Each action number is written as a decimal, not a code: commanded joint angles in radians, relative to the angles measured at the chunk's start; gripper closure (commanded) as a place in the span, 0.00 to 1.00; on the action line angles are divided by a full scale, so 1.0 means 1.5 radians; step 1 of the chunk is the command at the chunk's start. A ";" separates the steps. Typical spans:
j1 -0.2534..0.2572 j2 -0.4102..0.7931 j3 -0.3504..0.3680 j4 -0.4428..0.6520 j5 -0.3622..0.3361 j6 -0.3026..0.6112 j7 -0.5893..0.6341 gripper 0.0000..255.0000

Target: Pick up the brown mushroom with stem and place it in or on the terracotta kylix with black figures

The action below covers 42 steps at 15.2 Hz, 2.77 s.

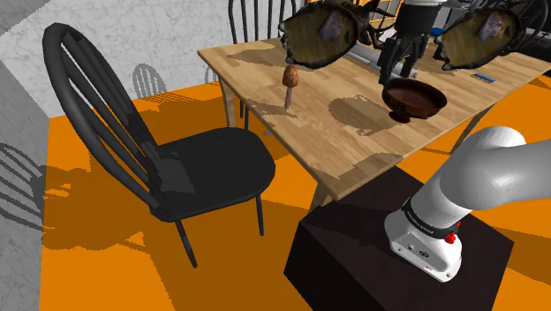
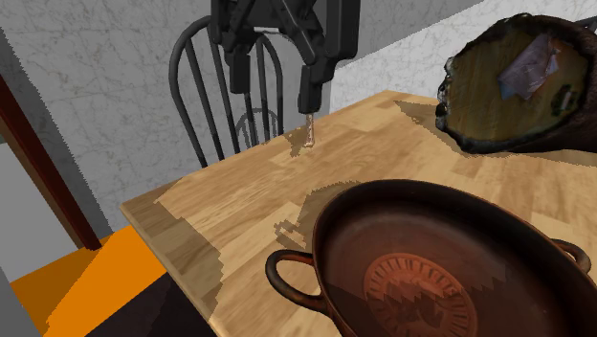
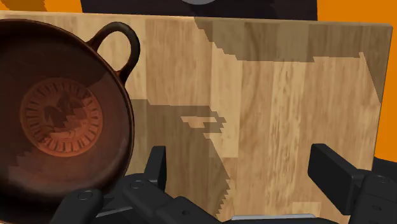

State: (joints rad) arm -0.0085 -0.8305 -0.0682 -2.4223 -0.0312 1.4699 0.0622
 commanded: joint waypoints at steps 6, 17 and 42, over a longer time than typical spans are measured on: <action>0.024 0.047 0.016 -0.027 0.019 0.152 0.001 0.00; 0.071 0.204 0.054 -0.014 0.047 0.468 -0.005 0.00; 0.084 0.320 0.071 -0.007 0.051 0.641 -0.006 1.00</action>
State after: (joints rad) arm 0.1176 -0.3505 0.0376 -2.4331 0.0449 2.4311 0.0528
